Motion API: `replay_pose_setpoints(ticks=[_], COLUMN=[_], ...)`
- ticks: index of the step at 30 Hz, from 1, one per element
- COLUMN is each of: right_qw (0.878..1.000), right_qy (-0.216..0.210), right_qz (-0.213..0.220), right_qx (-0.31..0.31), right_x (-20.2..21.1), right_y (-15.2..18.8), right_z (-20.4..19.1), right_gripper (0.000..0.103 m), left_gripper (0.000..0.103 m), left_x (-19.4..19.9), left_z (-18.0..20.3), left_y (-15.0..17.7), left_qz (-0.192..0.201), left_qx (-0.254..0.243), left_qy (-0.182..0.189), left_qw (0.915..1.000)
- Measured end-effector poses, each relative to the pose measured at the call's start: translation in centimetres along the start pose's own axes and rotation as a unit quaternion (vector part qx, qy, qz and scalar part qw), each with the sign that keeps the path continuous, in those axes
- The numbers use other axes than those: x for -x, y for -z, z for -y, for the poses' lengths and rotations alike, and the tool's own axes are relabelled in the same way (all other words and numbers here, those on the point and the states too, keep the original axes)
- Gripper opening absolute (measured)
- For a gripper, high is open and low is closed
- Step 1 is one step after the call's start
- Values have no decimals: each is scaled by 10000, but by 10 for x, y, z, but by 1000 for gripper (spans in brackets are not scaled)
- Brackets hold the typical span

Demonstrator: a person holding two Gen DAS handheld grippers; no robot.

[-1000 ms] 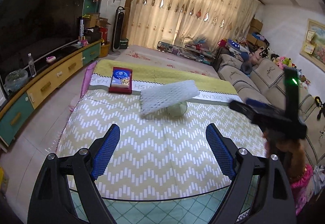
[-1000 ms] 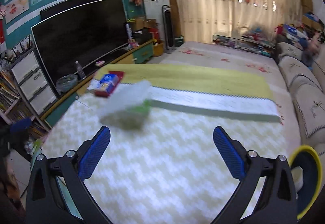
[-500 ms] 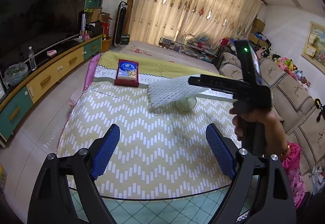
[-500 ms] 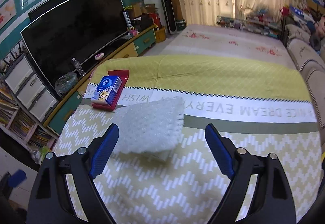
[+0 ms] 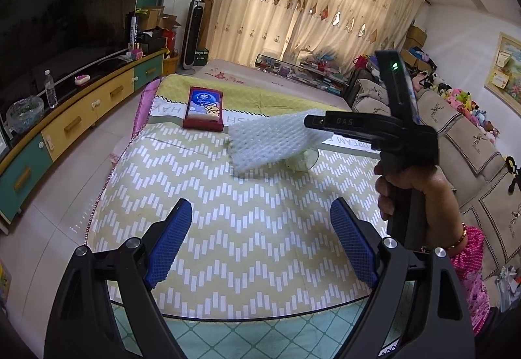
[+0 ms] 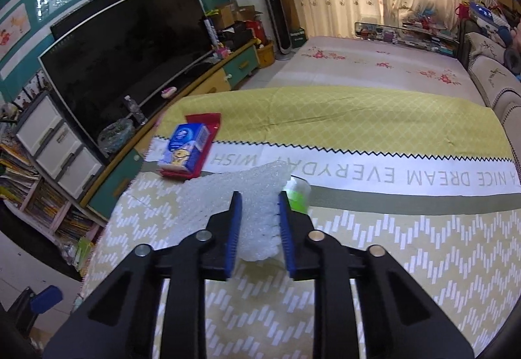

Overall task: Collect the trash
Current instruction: 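Carry the foam net sleeve over the bin and open the right gripper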

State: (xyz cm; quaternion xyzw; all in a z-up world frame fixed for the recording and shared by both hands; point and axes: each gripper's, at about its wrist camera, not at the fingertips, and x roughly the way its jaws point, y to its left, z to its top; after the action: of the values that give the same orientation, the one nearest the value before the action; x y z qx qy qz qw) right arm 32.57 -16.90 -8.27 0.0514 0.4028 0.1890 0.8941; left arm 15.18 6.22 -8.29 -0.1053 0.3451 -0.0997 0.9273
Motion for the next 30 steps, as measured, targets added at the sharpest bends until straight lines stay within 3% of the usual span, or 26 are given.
replay_pose_setpoints(ticks=[15,23,30], right_qw=[9971,9912,9874], right_qy=[-393,-276,49], right_qz=[591,1240,1571], right_qx=[274,381,169], right_x=[67,130,173], right_y=[7,13,30], right_z=[-23,-16,22], right_gripper=[16,15,15], left_gripper=[86,86,86], left_x=[-4,-6,-10], left_z=[7,17,28], left_y=[4,4,4], left_qz=[-42,-80,-129], left_qx=[-95,-224,-344], left_qy=[8,50,95], left_qw=[9999,9997,9993])
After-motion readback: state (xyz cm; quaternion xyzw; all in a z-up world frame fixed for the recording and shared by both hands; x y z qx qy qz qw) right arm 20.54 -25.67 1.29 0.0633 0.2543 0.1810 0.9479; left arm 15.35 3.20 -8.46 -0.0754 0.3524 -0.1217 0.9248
